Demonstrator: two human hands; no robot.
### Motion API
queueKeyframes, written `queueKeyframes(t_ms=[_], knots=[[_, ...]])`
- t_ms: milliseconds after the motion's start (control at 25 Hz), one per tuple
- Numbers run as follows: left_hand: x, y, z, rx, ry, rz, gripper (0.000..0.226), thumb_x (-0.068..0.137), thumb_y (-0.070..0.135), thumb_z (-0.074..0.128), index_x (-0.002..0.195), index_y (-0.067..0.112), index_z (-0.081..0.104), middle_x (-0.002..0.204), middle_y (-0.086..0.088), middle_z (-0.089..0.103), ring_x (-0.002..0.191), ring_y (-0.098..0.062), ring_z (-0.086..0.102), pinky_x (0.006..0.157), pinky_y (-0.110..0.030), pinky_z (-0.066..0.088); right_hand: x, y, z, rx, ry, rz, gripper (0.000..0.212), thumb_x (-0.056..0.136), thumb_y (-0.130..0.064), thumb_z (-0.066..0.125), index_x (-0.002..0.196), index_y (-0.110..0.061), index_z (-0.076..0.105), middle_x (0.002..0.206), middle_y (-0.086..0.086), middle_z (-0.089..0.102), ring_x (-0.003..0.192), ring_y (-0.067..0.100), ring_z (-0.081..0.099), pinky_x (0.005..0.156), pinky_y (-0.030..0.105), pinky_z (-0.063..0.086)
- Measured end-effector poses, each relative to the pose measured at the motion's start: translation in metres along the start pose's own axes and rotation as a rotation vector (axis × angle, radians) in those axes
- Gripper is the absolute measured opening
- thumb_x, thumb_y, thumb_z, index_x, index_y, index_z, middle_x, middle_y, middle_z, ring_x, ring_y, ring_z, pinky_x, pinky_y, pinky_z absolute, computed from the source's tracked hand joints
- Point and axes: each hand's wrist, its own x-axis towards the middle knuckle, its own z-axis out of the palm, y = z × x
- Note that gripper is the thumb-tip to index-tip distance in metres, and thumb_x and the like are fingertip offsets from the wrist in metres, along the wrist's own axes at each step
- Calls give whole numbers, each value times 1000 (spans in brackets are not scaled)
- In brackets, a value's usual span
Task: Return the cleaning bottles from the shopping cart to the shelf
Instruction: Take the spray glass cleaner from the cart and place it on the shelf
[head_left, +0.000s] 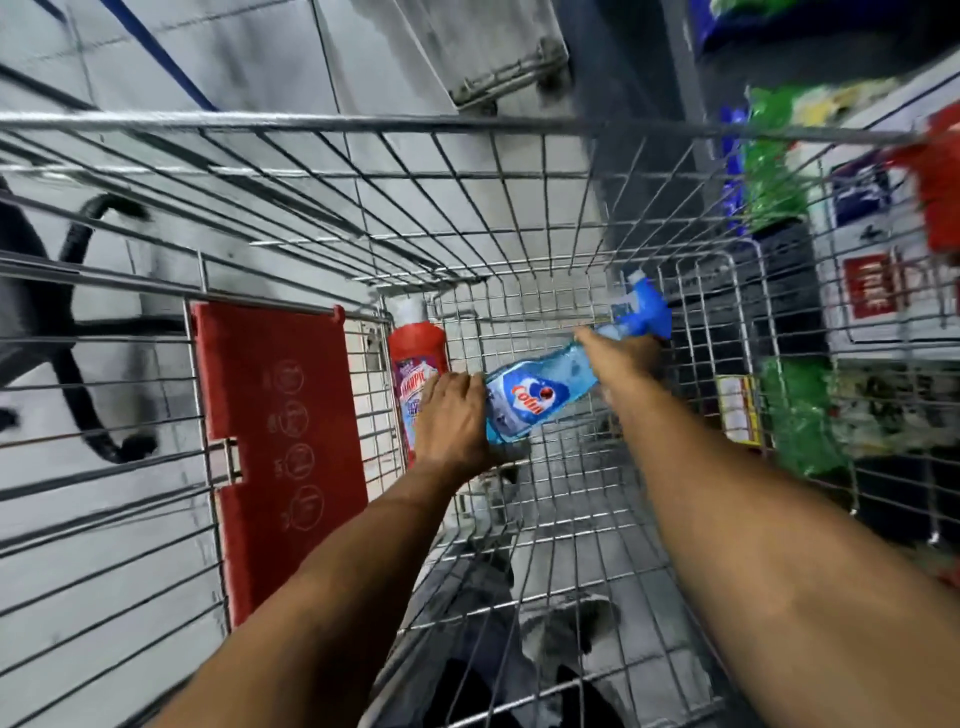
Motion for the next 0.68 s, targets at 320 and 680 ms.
queueKeyframes(t_ms=[320,680], knots=[[-63,53,-93,-387,157,167,91,50,36,80,129,15,41,117,-4,48,103,-15,47,83,-20,39,-88,-50,-108,300,-107,-391,32,62,-29,83,83,-21,60,84,5,68,78,27,67,69,35,57],[-166,158,-175,-611,631,512,84,44,37,80,119,20,46,103,19,49,94,-5,50,84,-13,40,-228,-87,-283,592,-157,-975,43,69,-17,74,108,-29,61,100,-5,70,89,12,66,87,40,55]])
